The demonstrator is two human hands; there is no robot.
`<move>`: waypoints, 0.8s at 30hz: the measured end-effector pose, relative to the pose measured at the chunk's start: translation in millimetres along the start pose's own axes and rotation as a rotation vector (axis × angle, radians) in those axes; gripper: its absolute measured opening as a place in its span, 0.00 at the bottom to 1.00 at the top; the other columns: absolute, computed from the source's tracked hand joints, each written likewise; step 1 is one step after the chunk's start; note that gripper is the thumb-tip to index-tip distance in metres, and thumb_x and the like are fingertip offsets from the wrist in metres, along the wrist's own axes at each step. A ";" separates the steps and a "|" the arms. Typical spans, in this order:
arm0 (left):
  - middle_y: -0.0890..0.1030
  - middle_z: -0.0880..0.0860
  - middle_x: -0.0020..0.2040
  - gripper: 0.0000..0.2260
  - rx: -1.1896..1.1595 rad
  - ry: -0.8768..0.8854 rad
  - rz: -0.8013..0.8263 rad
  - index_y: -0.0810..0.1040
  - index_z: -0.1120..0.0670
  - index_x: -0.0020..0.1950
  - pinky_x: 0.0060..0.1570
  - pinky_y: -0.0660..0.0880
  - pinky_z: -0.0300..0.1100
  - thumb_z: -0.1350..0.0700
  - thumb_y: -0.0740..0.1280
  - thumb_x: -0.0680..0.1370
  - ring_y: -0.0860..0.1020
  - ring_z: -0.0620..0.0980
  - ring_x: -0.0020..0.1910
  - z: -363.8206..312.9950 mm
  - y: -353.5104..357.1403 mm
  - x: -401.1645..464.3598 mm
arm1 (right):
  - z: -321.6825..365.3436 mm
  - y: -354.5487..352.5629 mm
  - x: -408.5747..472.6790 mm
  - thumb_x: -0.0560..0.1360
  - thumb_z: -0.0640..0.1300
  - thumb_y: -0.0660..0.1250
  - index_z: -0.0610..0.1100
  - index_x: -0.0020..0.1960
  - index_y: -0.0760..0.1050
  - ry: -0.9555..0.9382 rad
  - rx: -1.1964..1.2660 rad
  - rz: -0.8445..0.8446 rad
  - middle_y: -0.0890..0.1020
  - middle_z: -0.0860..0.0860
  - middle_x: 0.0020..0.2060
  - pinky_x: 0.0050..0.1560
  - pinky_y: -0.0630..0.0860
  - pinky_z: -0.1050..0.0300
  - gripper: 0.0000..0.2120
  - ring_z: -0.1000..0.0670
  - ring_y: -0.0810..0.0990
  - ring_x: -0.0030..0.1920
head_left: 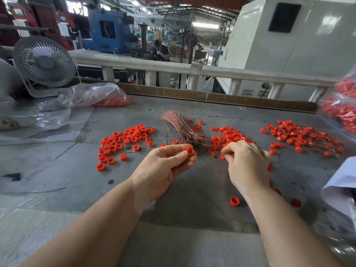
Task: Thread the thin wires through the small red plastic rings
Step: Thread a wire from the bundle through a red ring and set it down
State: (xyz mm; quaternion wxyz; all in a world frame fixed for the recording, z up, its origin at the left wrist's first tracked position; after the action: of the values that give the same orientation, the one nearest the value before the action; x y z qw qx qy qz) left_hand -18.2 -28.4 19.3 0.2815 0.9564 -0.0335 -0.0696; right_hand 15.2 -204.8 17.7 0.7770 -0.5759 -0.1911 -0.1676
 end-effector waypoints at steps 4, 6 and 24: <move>0.82 0.57 0.36 0.08 0.008 -0.002 0.000 0.79 0.63 0.44 0.35 0.79 0.35 0.69 0.61 0.75 0.82 0.47 0.34 0.0 -0.3 -0.3 | -3.9 1.5 0.5 0.75 0.36 0.64 0.50 0.50 0.79 0.045 -0.015 -0.040 0.79 0.52 0.47 0.42 0.48 0.57 0.11 0.48 0.73 0.53; 0.82 0.57 0.36 0.08 0.004 -0.003 -0.002 0.79 0.64 0.45 0.35 0.79 0.35 0.69 0.61 0.75 0.82 0.46 0.33 0.0 0.2 -0.6 | -6.1 2.8 0.4 0.74 0.34 0.64 0.50 0.51 0.79 0.062 -0.025 -0.046 0.80 0.52 0.49 0.44 0.50 0.56 0.13 0.48 0.72 0.53; 0.82 0.59 0.36 0.08 -0.044 0.000 -0.016 0.80 0.64 0.44 0.34 0.79 0.35 0.70 0.62 0.74 0.82 0.48 0.33 -1.5 1.2 -2.0 | -0.1 5.1 -1.1 0.74 0.40 0.67 0.53 0.50 0.79 -0.010 -0.089 0.097 0.83 0.55 0.45 0.41 0.47 0.57 0.09 0.50 0.74 0.53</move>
State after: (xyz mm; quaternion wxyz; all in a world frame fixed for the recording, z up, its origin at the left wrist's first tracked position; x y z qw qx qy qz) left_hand -19.9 -28.4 21.3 0.3020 0.9502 -0.0242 -0.0726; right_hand 16.7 -203.5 12.9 0.7569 -0.6193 -0.1592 -0.1350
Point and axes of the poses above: each hand's wrist, its own x-axis towards the middle knuckle, its own y-axis out of the palm, z = x × y, the point moved 2 cm from there along x, towards the middle knuckle
